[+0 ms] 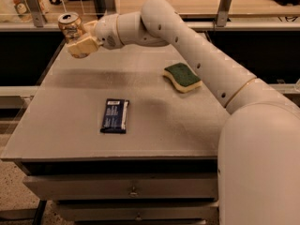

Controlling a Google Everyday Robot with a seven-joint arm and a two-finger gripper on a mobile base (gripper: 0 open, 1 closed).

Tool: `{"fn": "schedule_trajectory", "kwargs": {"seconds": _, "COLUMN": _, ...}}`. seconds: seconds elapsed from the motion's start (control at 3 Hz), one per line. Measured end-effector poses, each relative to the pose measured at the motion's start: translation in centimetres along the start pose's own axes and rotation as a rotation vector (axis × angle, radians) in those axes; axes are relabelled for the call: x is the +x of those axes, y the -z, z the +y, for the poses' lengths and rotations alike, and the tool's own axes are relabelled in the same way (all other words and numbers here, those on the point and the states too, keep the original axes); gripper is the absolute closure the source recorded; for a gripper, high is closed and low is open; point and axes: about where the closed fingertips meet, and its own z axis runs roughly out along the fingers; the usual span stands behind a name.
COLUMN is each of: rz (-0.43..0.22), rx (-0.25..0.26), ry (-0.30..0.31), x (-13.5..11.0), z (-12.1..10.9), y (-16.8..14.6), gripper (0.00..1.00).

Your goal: Pick orange can

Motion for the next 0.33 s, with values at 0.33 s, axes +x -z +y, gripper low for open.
{"fn": "schedule_trajectory", "kwargs": {"seconds": 0.33, "rz": 0.0, "rx": 0.0, "ry": 0.0, "x": 0.0, "z": 0.01, "y": -0.01, "gripper": 1.0}}
